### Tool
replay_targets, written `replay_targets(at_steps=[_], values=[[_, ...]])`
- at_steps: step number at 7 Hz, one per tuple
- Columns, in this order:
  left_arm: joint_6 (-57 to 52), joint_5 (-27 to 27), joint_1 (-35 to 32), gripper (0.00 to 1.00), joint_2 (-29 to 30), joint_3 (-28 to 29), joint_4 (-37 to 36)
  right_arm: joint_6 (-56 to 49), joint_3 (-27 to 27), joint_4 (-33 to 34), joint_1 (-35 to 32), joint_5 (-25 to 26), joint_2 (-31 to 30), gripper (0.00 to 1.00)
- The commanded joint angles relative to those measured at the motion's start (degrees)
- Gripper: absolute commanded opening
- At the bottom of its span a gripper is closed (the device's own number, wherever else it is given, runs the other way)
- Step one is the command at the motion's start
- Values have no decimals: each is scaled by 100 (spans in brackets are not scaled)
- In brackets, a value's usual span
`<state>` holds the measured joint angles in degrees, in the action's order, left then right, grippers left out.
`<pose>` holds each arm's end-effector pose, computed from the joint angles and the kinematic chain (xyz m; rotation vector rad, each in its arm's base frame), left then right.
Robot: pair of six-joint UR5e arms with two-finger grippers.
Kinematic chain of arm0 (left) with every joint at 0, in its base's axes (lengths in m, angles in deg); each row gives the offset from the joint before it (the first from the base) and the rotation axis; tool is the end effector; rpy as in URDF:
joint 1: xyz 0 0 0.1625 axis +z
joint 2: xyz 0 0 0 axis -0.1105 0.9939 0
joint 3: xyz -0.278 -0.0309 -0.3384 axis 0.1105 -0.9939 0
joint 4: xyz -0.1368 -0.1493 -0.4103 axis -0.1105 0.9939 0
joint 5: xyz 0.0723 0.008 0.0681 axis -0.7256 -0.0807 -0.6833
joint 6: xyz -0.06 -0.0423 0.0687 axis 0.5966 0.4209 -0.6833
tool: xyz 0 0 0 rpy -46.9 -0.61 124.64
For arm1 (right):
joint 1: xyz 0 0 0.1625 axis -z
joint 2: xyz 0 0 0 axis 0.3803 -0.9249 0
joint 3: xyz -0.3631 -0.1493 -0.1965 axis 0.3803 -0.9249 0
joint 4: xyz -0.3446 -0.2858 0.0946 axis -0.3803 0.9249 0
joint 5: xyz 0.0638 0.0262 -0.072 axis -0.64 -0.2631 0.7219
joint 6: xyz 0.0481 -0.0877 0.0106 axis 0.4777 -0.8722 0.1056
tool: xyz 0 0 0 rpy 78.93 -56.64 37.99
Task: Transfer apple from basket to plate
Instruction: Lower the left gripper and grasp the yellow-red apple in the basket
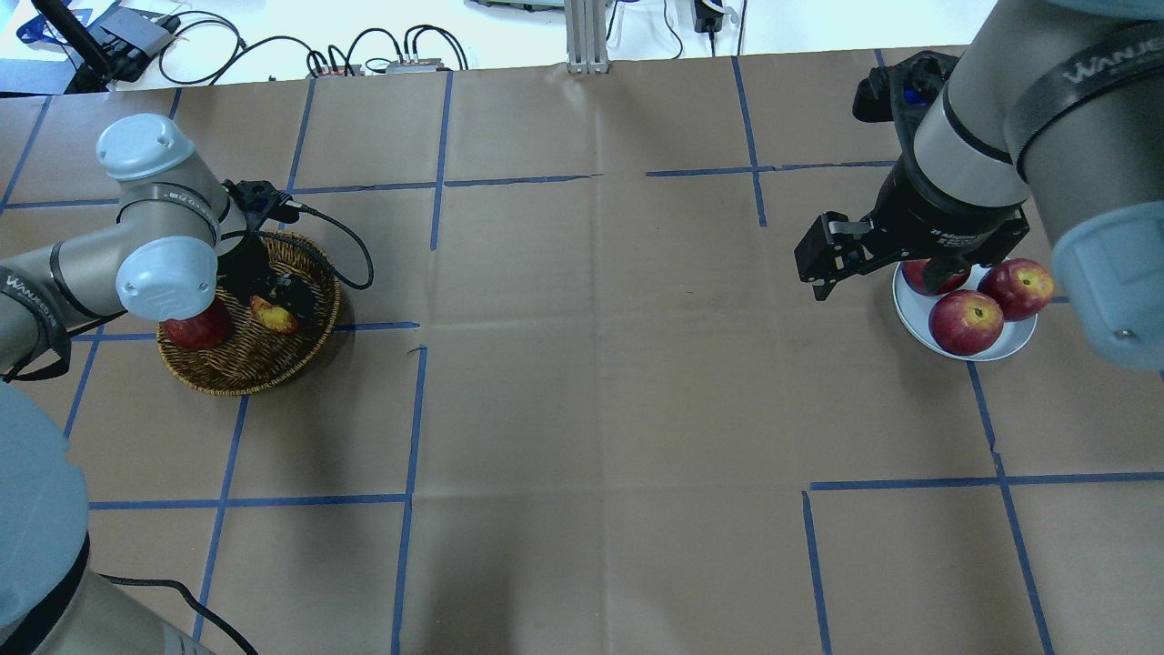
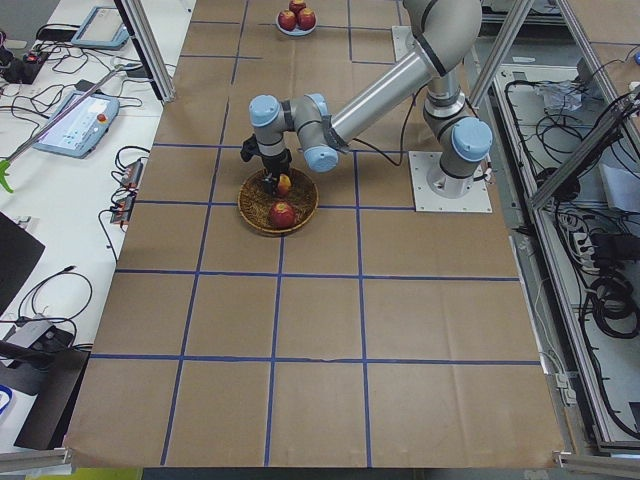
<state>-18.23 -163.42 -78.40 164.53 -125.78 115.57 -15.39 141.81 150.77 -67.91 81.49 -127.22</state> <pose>0.0666 -0.6153 0.1729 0.5431 3.0515 0.1179 0.1349 -0.4597 0.4816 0.0538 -3.1353 0.0654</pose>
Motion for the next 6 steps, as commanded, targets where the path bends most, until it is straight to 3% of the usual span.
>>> replay_targets(at_steps=[1, 3, 4, 6], values=[[67, -7, 16, 61, 23, -11, -92, -22, 0, 7, 0, 0, 0, 100], [138, 19, -98, 46, -73, 68, -75, -22, 0, 7, 0, 0, 0, 100], [286, 10, -264, 43, -317, 85, 4, -22, 0, 7, 0, 0, 0, 100], [1713, -16, -1288, 45, -723, 164, 407, -22, 0, 7, 0, 9, 0, 100]])
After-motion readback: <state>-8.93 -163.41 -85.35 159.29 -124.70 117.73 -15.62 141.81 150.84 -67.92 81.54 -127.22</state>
